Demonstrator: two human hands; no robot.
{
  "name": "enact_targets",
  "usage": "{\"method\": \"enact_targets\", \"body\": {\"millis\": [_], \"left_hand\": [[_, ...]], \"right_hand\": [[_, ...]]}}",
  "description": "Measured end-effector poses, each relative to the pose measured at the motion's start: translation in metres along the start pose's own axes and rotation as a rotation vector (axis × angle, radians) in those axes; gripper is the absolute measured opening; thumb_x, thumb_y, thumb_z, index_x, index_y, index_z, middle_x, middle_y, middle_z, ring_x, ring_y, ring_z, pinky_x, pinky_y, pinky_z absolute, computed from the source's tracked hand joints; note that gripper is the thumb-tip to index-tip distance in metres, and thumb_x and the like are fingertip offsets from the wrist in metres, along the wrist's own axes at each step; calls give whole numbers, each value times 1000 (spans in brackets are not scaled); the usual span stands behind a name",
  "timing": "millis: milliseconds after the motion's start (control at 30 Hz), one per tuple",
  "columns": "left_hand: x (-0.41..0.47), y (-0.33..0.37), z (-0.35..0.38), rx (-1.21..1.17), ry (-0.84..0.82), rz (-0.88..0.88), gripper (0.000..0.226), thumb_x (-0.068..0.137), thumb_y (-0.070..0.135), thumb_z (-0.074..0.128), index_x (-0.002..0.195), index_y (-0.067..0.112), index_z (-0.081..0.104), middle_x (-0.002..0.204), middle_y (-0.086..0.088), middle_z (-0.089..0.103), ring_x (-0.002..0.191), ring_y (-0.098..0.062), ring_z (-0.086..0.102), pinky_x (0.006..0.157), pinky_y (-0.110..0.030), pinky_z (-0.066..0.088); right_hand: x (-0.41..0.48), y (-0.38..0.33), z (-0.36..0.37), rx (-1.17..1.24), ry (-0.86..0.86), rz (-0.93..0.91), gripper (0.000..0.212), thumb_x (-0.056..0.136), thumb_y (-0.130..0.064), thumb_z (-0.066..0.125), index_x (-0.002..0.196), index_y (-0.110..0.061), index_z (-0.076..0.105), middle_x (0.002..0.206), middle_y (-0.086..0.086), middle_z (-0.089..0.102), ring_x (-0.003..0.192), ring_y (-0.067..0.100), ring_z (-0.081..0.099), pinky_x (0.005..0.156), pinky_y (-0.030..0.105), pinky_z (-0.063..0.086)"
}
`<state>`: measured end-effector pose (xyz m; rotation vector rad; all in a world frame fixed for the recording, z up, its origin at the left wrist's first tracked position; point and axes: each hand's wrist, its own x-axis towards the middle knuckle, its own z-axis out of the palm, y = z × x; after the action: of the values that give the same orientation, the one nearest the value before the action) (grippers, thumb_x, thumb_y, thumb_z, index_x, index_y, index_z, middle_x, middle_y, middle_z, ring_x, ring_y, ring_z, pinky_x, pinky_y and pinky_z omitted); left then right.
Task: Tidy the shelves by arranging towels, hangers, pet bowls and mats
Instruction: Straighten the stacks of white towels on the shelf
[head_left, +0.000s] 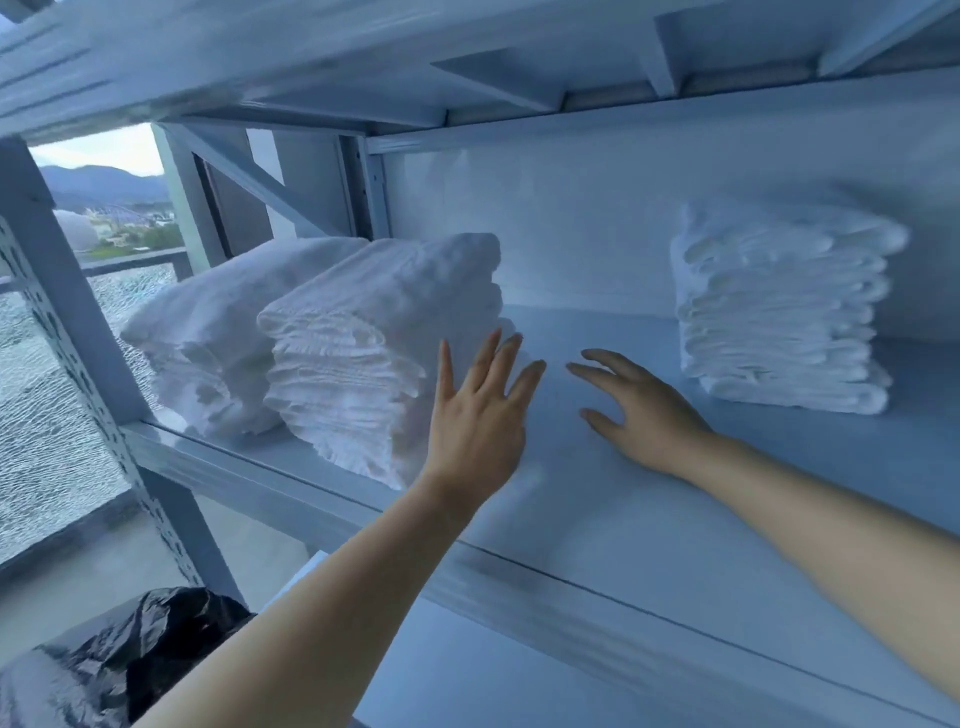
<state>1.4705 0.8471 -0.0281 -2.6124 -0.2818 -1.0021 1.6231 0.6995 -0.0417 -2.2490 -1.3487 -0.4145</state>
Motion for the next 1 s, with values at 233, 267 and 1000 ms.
{"method": "enact_targets", "body": {"millis": [233,267,1000], "left_hand": [[38,62,19,-335,-171,103,64,85,37,56,141,29,25,153,1,18,142,-19,10,115,-44,12],[42,74,21,-389,-185,115,63,85,37,56,140,29,27,151,2,21,140,-18,16,113,-42,18],[156,232,66,-411,-173,229,53,85,26,59,134,29,41,134,7,41,120,-16,42,72,-31,46]], "right_hand": [[-59,41,-51,-68,53,204,53,90,-33,57,140,-35,37,151,-12,26,136,9,29,109,30,31],[-66,48,-56,-78,61,222,53,90,-34,57,139,-35,37,150,-12,26,136,9,29,108,30,32],[-97,198,-128,-194,16,282,56,89,-26,59,141,-23,37,153,-1,21,136,21,31,105,31,34]]}}
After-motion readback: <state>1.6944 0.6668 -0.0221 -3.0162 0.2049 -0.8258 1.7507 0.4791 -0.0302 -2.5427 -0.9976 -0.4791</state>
